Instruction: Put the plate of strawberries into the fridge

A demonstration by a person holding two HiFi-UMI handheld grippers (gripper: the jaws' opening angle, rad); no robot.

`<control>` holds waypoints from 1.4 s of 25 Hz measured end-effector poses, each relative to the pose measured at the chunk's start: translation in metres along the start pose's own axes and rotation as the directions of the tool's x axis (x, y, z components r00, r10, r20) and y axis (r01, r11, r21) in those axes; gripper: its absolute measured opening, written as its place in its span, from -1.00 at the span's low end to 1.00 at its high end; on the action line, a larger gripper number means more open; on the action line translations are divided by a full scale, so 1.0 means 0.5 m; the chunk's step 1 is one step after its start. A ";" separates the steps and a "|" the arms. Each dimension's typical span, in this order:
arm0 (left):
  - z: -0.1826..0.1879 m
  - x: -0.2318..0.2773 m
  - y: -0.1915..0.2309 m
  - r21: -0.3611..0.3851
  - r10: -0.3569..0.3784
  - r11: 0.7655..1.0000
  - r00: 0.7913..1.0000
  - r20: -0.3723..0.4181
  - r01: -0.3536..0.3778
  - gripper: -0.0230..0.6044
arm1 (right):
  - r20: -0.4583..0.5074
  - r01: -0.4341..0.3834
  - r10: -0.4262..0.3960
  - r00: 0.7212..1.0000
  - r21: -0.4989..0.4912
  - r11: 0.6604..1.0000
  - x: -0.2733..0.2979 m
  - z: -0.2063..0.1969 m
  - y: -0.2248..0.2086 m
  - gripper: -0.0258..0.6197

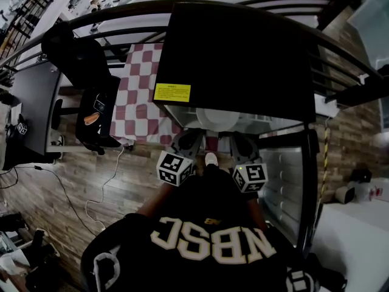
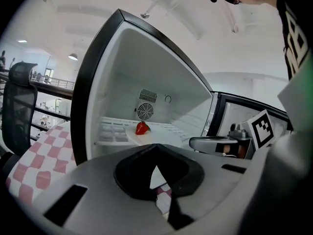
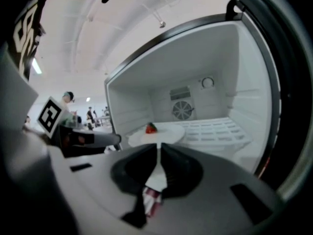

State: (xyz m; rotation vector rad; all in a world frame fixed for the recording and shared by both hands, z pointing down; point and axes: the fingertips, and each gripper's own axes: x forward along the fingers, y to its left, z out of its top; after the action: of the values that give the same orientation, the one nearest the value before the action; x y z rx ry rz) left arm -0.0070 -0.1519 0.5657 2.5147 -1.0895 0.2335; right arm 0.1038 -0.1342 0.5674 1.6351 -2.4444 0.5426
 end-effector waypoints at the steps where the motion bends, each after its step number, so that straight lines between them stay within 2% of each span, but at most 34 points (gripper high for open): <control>1: -0.004 0.002 -0.005 0.001 -0.009 1.000 1.000 -0.010 0.009 -0.87 | -0.010 -0.010 0.010 1.000 -0.006 1.000 0.001 -0.006 0.004 -0.80; 6: -0.025 0.013 -0.011 0.012 -0.026 1.000 0.998 -0.058 0.027 -0.88 | -0.049 -0.047 0.046 0.998 -0.017 0.999 0.013 -0.020 0.020 -0.81; 16: -0.027 0.041 -0.007 0.021 -0.027 0.999 0.997 -0.072 0.029 -0.88 | -0.055 -0.074 0.072 0.996 -0.042 0.996 0.041 -0.016 0.027 -0.86; 24: -0.024 0.055 0.014 0.012 -0.003 1.000 0.997 -0.082 0.004 -0.88 | -0.063 -0.068 0.065 0.996 -0.038 0.997 0.061 -0.001 0.019 -0.86; 35: -0.004 0.087 0.029 0.012 -0.020 1.000 0.996 -0.085 0.021 -0.88 | -0.056 -0.046 0.044 0.997 -0.030 0.998 0.099 0.010 -0.004 -0.86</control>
State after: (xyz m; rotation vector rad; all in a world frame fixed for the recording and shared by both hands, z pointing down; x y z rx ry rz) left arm 0.0122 -0.1888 0.5847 2.5013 -1.0320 0.3398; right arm 0.0864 -0.1792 0.5793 1.5356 -2.4422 0.5455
